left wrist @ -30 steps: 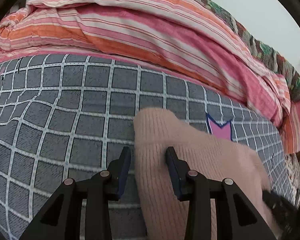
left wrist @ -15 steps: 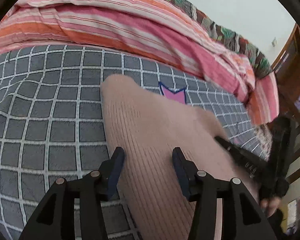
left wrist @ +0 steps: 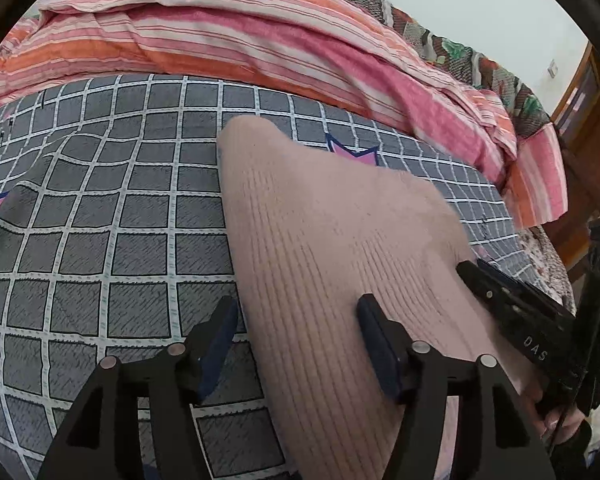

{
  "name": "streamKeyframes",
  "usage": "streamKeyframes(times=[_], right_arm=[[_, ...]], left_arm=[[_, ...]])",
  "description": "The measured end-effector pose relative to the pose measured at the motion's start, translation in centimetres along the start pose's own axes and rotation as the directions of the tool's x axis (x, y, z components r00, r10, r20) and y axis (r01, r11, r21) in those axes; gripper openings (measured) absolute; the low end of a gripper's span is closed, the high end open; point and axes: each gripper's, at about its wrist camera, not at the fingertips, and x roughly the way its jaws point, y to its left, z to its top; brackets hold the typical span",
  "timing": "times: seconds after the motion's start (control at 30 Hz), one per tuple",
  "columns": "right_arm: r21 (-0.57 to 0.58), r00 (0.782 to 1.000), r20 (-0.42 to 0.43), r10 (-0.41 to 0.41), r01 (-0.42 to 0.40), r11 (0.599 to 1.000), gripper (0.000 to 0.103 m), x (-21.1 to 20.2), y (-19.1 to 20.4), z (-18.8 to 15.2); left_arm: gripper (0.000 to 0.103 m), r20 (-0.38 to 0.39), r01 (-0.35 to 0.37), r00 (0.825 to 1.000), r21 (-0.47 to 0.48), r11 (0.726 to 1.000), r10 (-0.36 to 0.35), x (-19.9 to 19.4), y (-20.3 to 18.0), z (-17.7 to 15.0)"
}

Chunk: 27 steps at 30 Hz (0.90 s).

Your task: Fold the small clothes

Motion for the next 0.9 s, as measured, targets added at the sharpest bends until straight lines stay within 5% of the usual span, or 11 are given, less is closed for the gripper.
streamKeyframes(times=[0.63, 0.9], right_arm=[[0.088, 0.999, 0.008, 0.038, -0.039, 0.995, 0.037, 1.8, -1.3, -0.9], [0.077, 1.0, 0.002, 0.024, -0.024, 0.997, 0.038, 1.5, -1.2, -0.6]], left_arm=[[0.076, 0.043, -0.076, 0.996, 0.055, 0.996, 0.073, 1.4, -0.8, -0.3], [0.076, 0.043, -0.047, 0.998, 0.032, 0.998, 0.045, 0.9, -0.4, -0.4]])
